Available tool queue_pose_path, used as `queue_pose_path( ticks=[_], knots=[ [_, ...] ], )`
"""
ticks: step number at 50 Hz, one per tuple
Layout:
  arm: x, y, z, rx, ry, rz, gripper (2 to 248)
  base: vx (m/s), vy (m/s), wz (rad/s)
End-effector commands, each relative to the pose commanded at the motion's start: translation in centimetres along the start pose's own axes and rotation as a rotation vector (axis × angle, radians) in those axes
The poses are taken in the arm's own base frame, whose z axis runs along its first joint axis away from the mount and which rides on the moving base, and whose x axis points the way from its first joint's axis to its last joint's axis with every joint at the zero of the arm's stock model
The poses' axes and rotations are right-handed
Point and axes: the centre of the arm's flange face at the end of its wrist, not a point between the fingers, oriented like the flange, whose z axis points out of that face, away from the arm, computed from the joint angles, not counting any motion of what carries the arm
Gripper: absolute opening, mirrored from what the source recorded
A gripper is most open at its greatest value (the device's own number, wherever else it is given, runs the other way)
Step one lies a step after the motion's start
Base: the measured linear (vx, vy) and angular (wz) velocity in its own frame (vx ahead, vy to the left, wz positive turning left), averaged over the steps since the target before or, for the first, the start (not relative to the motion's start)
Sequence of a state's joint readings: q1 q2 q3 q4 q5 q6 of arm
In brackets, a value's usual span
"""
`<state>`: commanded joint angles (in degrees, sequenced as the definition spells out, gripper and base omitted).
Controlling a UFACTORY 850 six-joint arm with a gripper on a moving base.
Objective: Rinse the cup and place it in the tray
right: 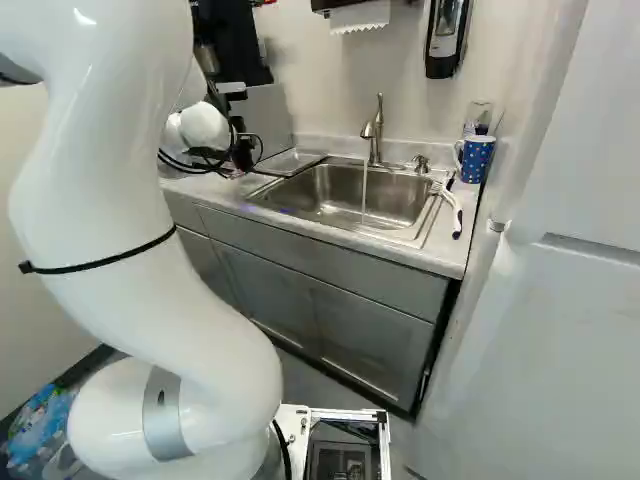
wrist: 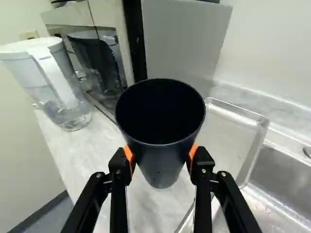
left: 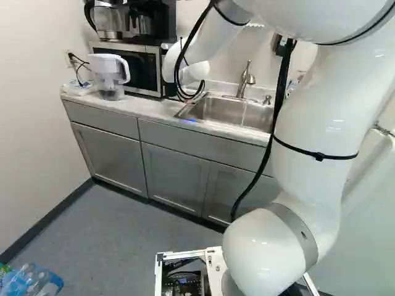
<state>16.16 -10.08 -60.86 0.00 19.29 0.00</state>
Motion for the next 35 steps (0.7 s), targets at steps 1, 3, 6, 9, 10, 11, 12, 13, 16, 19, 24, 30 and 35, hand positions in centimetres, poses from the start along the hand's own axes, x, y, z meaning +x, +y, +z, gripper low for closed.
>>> queue_pose_path(
  ticks=[1, 3, 6, 9, 10, 11, 12, 13, 16, 19, 24, 30, 35],
  knots=[
    [0.1, 0.2, 0.0, -0.003, 0.002, 0.001, 122, 0.000, 0.000, 0.000],
    [0.4, 0.5, 0.1, -0.008, 0.007, 0.003, 122, 0.000, 0.000, 0.000],
    [0.7, 1.0, 0.1, -0.016, 0.013, 0.006, 122, 0.000, 0.000, 0.000],
    [0.9, 1.5, 0.3, -0.024, 0.016, 0.008, 122, 0.000, 0.000, 0.000],
    [0.9, 1.6, 0.3, -0.026, 0.016, 0.009, 122, 0.000, 0.000, 0.000],
    [0.9, 1.8, 0.4, -0.029, 0.016, 0.010, 122, 0.000, 0.000, 0.000],
    [1.0, 2.0, 0.5, -0.032, 0.016, 0.011, 122, 0.000, 0.000, 0.000],
    [1.0, 2.1, 0.5, -0.034, 0.017, 0.012, 122, 0.000, 0.000, 0.000],
    [1.0, 2.6, 0.7, -0.042, 0.017, 0.015, 122, 0.000, 0.000, 0.000],
    [1.1, 3.1, 1.0, -0.050, 0.018, 0.018, 122, 0.000, 0.000, 0.000],
    [1.2, 4.0, 1.3, -0.063, 0.019, 0.022, 122, 0.000, 0.000, 0.000],
    [1.3, 5.0, 1.6, -0.079, 0.020, 0.028, 122, 0.000, 0.000, 0.000],
    [1.3, 5.9, 1.8, -0.092, 0.021, 0.032, 122, 0.000, 0.000, 0.000]
  ],
)
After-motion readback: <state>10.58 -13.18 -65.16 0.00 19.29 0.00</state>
